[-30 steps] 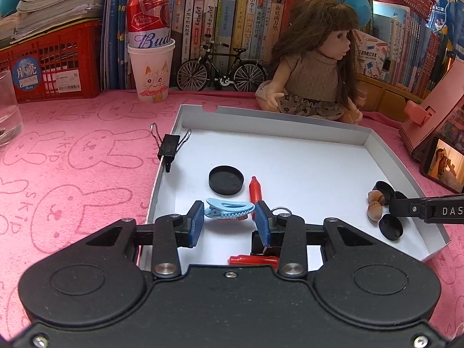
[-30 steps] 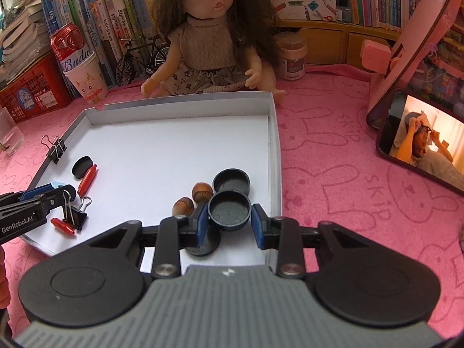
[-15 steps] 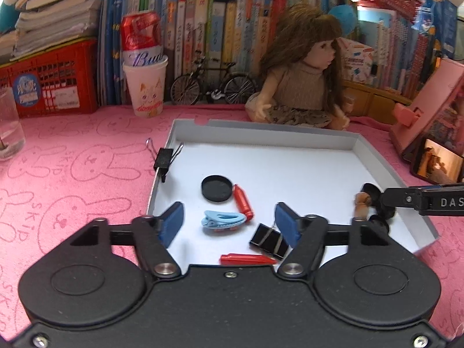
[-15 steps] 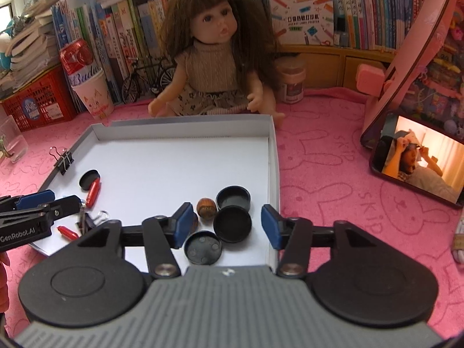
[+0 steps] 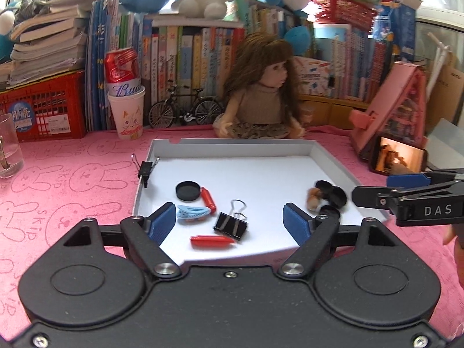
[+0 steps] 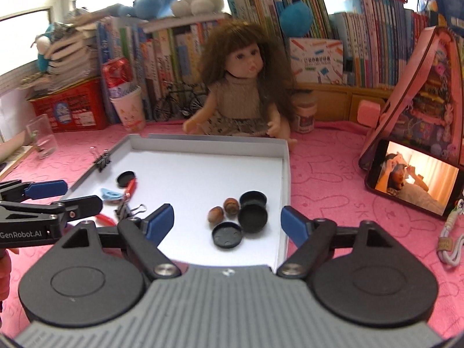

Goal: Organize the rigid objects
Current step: 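Withdraw both tools from the tray toward the remaining objects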

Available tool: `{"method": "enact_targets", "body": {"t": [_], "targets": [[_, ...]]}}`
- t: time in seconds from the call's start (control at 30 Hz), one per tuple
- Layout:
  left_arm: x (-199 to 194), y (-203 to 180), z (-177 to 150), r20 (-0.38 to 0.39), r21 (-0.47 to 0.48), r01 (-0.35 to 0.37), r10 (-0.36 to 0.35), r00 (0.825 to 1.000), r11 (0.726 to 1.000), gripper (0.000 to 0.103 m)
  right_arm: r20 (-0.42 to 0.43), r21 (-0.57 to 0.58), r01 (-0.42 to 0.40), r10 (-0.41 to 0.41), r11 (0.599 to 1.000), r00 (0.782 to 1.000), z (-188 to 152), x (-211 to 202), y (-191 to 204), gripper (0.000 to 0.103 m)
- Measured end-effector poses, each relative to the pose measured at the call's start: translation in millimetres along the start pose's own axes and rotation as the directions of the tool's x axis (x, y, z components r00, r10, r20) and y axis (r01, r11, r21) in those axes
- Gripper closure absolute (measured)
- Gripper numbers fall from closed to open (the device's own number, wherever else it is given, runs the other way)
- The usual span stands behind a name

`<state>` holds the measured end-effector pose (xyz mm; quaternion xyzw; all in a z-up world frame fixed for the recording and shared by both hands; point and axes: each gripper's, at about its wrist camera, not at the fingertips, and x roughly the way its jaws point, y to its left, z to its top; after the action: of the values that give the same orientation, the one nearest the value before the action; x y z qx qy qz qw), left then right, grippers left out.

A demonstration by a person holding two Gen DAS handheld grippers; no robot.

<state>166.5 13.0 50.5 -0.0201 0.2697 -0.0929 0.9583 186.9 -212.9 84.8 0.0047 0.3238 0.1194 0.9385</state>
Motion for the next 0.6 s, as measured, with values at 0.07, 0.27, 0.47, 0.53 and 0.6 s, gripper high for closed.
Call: {"method": "enact_targets", "body": {"t": [0.07, 0.27, 0.47, 0.53, 0.6], "targets": [[-8.6, -3.1, -3.8, 0.005, 0.004, 0.015, -0.015, 1.0, 1.0, 0.022, 0.019, -0.014, -0.006, 0.006, 1.0, 1.0, -3.5, -8.4, 2.8, 0.013], [-28.8, -12.9, -15.1, 0.01, 0.033, 0.034, -0.034, 0.999, 0.999, 0.022, 0.055, -0.058, -0.025, 0.028, 0.998, 0.998, -16.4, -27.6, 13.0, 0.01], [-36.5, -18.7, -25.3, -0.009, 0.041, 0.046, -0.045, 0.999, 0.998, 0.022, 0.062, -0.076, -0.031, 0.036, 0.997, 0.997, -29.4, -35.9, 20.9, 0.009], [-38.6, -20.6, -29.2, -0.015, 0.049, 0.039, -0.038, 0.999, 0.998, 0.022, 0.071, -0.067, -0.029, 0.034, 0.997, 0.997, -34.3, -38.1, 22.7, 0.009], [-40.8, -21.4, -33.4, -0.021, 0.057, 0.034, -0.033, 0.999, 0.998, 0.022, 0.072, -0.059, -0.03, 0.034, 0.998, 0.997, -39.1, -39.4, 23.7, 0.009]]}}
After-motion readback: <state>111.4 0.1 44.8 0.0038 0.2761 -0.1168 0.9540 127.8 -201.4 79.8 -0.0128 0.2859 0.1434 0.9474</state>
